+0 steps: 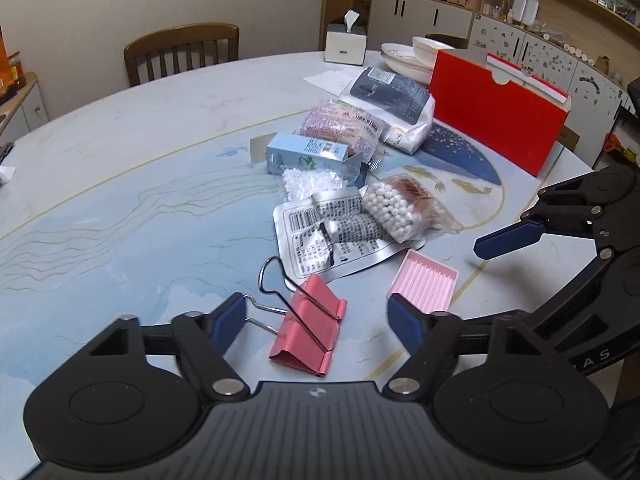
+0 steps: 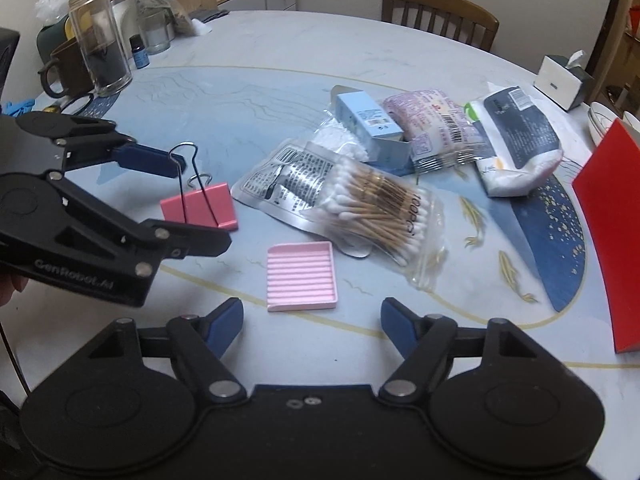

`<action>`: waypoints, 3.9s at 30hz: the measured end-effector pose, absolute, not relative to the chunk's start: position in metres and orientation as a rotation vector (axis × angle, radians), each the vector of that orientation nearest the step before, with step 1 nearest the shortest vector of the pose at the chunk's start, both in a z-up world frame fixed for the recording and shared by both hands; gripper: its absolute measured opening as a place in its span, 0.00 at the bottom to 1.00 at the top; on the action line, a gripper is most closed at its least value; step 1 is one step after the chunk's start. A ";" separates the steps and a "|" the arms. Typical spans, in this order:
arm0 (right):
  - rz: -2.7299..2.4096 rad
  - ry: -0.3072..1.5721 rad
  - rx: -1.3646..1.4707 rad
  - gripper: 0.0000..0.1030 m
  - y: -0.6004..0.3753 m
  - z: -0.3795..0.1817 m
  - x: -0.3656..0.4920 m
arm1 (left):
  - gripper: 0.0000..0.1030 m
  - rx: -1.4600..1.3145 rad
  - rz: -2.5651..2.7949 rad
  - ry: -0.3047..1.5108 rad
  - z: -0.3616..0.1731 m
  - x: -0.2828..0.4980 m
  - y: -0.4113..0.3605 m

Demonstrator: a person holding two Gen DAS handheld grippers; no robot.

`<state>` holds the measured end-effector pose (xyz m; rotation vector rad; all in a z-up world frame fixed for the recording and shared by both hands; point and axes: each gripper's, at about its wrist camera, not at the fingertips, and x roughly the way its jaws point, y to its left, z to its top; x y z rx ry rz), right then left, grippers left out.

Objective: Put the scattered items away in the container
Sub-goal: 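Grasp the pink binder clip with the left gripper while the right grasps the pink sticky pad, then carry the binder clip and sticky pad with both grippers over the red box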

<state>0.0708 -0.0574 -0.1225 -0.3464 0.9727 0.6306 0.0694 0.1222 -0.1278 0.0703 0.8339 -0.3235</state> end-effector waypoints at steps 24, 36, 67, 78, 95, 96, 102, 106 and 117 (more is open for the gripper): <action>0.647 0.969 -0.345 0.38 -0.051 -0.128 0.074 | 0.32 0.114 -0.338 0.868 -0.134 0.073 0.117; 0.618 0.962 -0.283 0.38 -0.069 -0.118 0.073 | 0.31 0.077 -0.332 0.882 -0.127 0.067 0.118; 0.546 0.891 -0.123 0.38 -0.187 -0.055 0.079 | 0.31 0.082 -0.369 0.848 -0.071 0.070 0.036; 0.526 0.827 -0.073 0.38 -0.248 -0.031 0.108 | 0.31 0.121 -0.387 0.806 -0.049 0.097 -0.020; 0.467 0.768 -0.058 0.38 -0.330 -0.017 0.161 | 0.31 0.209 -0.465 0.731 -0.026 0.147 -0.122; 0.462 0.769 -0.053 0.38 -0.335 -0.017 0.164 | 0.31 0.214 -0.469 0.727 -0.026 0.151 -0.128; 0.432 0.768 -0.046 0.38 -0.362 -0.017 0.189 | 0.31 0.241 -0.489 0.712 -0.022 0.171 -0.161; 0.413 0.767 -0.071 0.38 -0.375 -0.017 0.205 | 0.31 0.260 -0.494 0.698 -0.017 0.185 -0.182; 0.398 0.781 -0.109 0.38 -0.402 -0.027 0.250 | 0.31 0.296 -0.491 0.692 -0.014 0.238 -0.227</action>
